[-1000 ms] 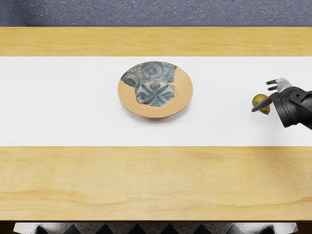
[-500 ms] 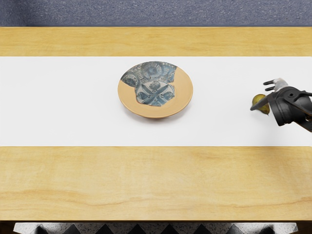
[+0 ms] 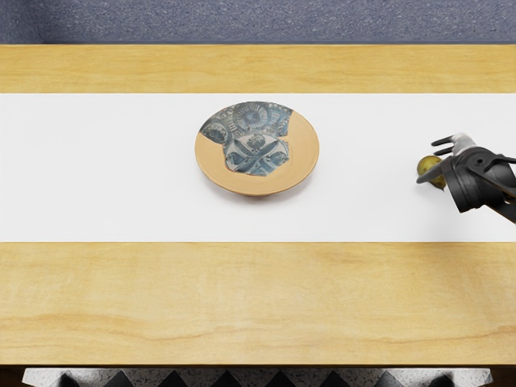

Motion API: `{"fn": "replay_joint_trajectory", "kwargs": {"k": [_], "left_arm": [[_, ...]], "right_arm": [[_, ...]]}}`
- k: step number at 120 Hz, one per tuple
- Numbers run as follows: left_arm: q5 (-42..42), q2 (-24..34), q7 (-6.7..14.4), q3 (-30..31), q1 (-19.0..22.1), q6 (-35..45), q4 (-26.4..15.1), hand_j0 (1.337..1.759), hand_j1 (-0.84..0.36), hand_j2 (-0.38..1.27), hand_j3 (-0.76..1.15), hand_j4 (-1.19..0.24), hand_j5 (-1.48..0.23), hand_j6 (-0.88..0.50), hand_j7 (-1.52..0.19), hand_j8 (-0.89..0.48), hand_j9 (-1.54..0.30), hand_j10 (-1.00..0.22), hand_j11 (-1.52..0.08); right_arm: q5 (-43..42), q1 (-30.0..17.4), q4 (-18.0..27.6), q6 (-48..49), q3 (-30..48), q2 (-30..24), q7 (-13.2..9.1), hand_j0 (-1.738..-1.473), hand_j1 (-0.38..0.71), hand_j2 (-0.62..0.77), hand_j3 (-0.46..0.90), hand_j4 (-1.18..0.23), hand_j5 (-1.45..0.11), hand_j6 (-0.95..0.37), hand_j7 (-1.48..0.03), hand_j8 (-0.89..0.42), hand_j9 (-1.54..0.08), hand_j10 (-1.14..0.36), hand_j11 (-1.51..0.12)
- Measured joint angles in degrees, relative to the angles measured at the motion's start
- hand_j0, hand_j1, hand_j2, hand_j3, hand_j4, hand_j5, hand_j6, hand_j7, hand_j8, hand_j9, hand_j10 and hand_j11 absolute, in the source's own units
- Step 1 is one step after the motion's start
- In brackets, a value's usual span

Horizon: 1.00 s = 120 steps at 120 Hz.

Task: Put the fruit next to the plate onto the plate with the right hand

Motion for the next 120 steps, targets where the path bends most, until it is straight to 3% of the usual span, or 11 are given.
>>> {"fn": "replay_joint_trajectory", "kwargs": {"k": [41,63,89,120], "left_arm": [[0.0,0.0,0.0,0.0,0.0,0.0,0.0,1.658,0.35,0.0,0.0,0.0,0.0,0.0,0.0,0.0,0.0,0.0,0.0],[0.0,0.0,0.0,-0.01,0.0,0.0,0.0,1.658,0.35,0.0,0.0,0.0,0.0,0.0,0.0,0.0,0.0,0.0,0.0],[0.0,0.0,0.0,-0.01,-0.02,0.0,0.0,1.658,0.35,0.0,0.0,0.0,0.0,0.0,0.0,0.0,0.0,0.0,0.0],[0.0,0.0,0.0,-0.01,-0.01,0.0,0.0,1.658,0.35,0.0,0.0,0.0,0.0,0.0,0.0,0.0,0.0,0.0,0.0]], "right_arm": [[-0.21,0.01,-0.02,0.04,-1.06,0.0,0.0,-1.658,0.21,-0.08,0.0,-0.48,-0.61,-0.48,-0.61,-0.44,-0.61,-0.48,-0.61],[-0.39,-0.14,0.02,0.21,-1.1,0.01,0.02,-1.653,0.25,-0.03,0.0,-0.54,-0.72,-0.45,-0.71,-0.38,-0.72,-0.54,-0.72],[-0.59,-0.33,0.2,0.13,-1.11,0.01,-0.02,-1.65,0.24,0.05,0.0,-0.61,-0.78,-0.45,-0.78,-0.4,-0.8,-0.56,-0.8],[-1.38,-0.8,0.32,0.27,-1.03,0.0,0.01,-1.643,0.22,-0.02,0.0,-0.67,-0.81,-0.42,-0.84,-0.36,-0.86,-0.58,-0.87]]}}
